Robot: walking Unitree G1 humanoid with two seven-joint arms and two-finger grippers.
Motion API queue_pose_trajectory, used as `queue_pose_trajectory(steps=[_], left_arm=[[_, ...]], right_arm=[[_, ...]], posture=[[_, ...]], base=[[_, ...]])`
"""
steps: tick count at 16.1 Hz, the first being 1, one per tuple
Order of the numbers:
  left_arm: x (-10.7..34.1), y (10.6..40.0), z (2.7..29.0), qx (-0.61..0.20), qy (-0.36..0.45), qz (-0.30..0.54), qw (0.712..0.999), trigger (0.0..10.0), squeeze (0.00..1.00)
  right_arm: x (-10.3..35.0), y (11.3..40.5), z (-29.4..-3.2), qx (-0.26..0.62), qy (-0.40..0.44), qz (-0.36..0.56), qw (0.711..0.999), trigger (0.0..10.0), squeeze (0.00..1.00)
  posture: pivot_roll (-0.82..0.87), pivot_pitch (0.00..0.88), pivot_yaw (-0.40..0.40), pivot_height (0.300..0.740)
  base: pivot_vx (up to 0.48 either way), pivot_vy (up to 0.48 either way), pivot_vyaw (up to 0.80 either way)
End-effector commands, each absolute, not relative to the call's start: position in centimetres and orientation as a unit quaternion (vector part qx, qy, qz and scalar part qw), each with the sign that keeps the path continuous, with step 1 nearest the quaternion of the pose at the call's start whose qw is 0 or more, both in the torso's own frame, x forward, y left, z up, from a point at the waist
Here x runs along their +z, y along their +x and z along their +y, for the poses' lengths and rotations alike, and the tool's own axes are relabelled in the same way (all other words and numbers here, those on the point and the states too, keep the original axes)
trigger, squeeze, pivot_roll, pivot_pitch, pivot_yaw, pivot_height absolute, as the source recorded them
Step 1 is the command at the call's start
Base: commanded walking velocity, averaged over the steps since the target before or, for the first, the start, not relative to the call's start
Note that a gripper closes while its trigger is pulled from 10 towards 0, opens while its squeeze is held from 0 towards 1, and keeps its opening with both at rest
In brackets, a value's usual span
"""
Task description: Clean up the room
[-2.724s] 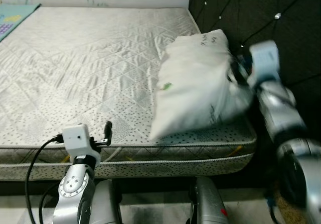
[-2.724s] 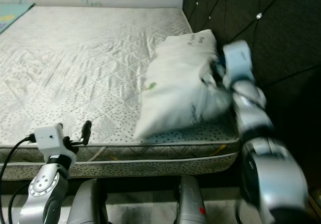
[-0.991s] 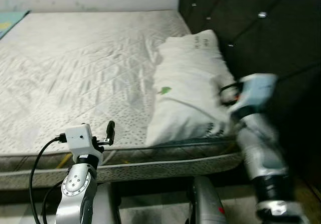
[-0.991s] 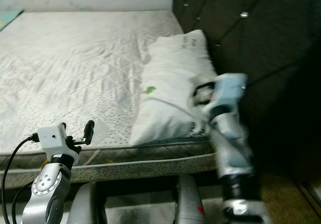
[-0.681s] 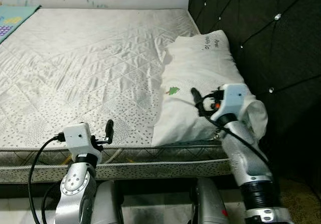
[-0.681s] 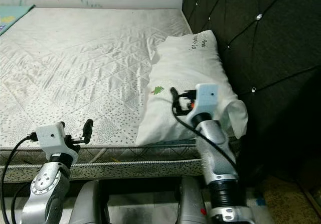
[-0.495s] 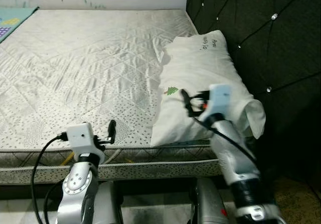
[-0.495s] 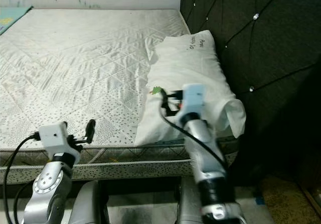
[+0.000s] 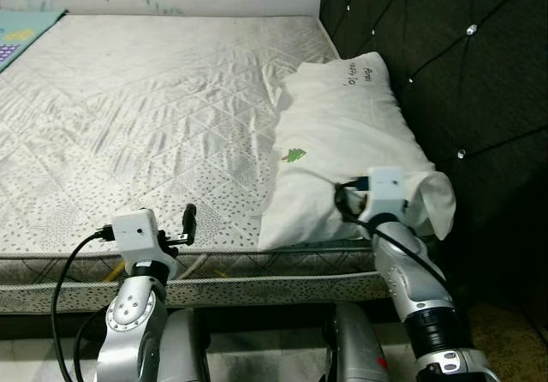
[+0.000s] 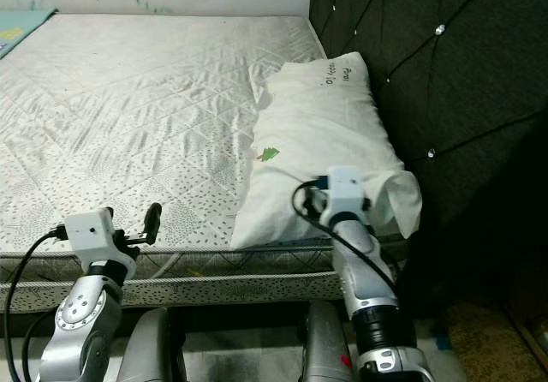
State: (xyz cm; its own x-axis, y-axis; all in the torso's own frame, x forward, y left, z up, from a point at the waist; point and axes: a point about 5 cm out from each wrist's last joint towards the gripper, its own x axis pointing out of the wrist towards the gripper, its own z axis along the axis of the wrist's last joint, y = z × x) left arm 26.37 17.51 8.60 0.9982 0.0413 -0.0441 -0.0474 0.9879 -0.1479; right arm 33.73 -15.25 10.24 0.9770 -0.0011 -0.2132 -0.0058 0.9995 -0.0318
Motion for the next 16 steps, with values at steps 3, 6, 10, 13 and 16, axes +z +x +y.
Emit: queue_pose_trajectory(steps=[3,6,10,13,16], left_arm=[[8.7,26.7,17.1,0.015,-0.072,0.021,0.997,10.0,0.0],[8.7,26.5,17.3,0.023,-0.072,0.02,0.997,10.0,0.0],[8.5,25.9,17.8,0.037,-0.073,0.024,0.996,10.0,0.0],[8.4,26.0,17.7,0.028,-0.071,0.028,0.997,10.0,0.0],[8.4,26.3,17.6,0.021,-0.068,0.028,0.997,10.0,0.0]], right_arm=[[12.0,35.4,-14.8,-0.014,-0.025,0.067,0.997,10.0,1.0],[11.2,35.7,-15.4,-0.021,-0.049,0.089,0.995,10.0,1.0],[8.0,33.3,-19.0,-0.05,-0.079,0.156,0.983,10.0,1.0],[6.4,30.4,-21.9,-0.073,-0.098,0.19,0.974,10.0,1.0],[5.9,28.4,-23.5,-0.087,-0.099,0.202,0.97,10.0,1.0]], posture=[[-0.07,0.021,0.0,0.544],[-0.05,0.024,-0.018,0.544],[-0.05,0.032,-0.028,0.544],[-0.07,0.035,-0.01,0.544],[-0.07,0.033,0.0,0.544]], base=[[0.0,0.0,0.0],[0.0,0.0,0.0],[0.0,0.0,0.0],[0.0,0.0,0.0],[0.0,0.0,0.0]])
